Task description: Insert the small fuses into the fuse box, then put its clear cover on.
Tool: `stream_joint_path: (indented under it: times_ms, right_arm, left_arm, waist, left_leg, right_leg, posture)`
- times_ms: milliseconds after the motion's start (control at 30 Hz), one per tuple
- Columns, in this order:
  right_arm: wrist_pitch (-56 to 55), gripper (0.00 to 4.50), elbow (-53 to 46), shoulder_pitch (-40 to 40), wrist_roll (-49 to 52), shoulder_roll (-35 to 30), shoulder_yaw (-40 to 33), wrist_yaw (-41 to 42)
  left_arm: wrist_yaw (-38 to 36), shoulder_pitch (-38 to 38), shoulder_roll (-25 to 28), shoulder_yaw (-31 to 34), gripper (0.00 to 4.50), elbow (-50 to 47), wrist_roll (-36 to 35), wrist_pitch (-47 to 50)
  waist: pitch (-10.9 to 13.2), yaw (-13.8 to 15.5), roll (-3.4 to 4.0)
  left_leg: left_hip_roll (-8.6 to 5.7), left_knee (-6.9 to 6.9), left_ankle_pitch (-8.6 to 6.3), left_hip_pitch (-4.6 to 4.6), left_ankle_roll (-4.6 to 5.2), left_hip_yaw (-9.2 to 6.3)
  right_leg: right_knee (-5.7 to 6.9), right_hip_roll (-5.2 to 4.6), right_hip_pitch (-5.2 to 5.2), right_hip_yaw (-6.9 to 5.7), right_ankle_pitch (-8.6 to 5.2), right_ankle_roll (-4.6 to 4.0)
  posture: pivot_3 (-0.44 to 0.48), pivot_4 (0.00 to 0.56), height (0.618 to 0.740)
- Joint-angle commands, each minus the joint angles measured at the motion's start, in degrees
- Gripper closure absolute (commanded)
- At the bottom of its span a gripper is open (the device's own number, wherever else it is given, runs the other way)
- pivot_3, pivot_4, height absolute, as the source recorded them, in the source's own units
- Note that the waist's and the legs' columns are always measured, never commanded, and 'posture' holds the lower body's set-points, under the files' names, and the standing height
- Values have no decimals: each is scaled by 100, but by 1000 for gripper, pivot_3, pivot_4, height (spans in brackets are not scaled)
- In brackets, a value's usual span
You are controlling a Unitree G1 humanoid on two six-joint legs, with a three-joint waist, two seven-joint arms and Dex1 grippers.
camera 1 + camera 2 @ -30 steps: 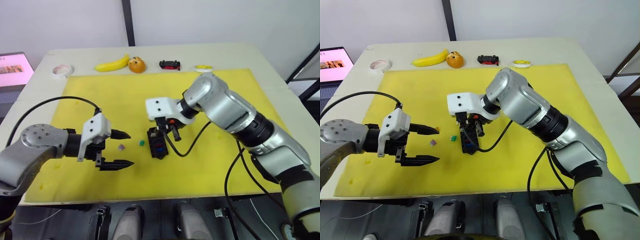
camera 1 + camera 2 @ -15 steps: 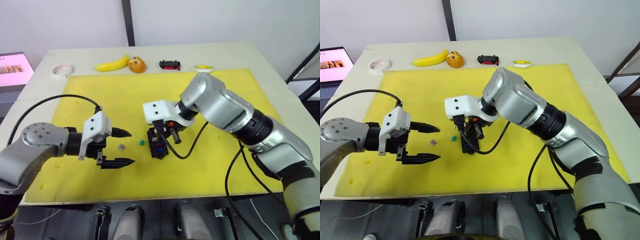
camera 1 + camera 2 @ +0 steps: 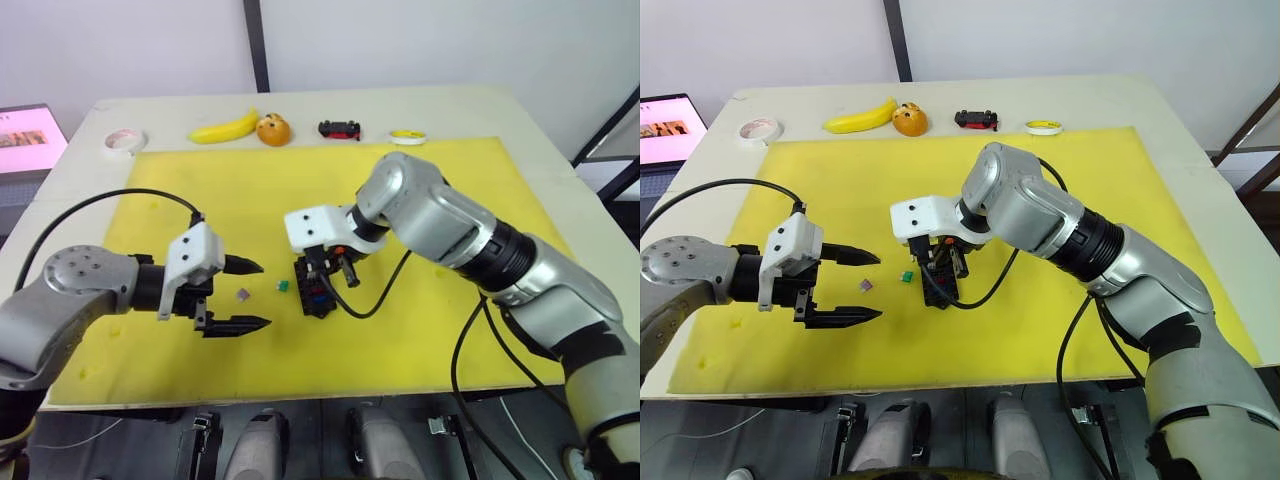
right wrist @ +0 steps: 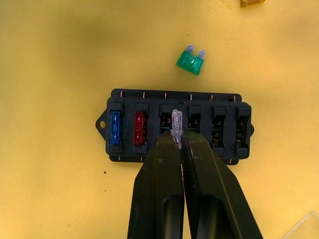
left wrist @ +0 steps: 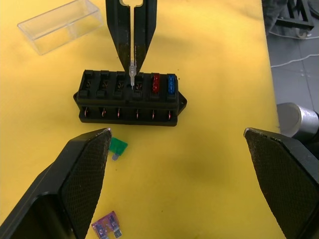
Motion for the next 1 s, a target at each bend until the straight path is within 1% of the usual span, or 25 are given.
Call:
stream_joint_path:
  times_ms: [33, 1000]
  right_arm:
    - [-91, 4500, -99, -1, -71, -14, -48, 26]
    - [-180, 4500, -56, 101, -258, 0, -23, 166]
  left_arm:
    - [16, -46, -22, 4, 25, -142, -27, -21]
    - [56, -41, -68, -9, 25, -130, 7, -28]
  waist:
    - [0, 0, 0]
    - [0, 0, 0]
  left_leg:
    - [0, 0, 0, 0, 0, 0]
    - [0, 1, 0, 0, 0, 0]
  right_leg:
    - [0, 0, 0, 0, 0, 0]
    - [1, 0, 0, 0, 0, 0]
  posture:
    - [0, 150, 740]
    - [0, 150, 740]
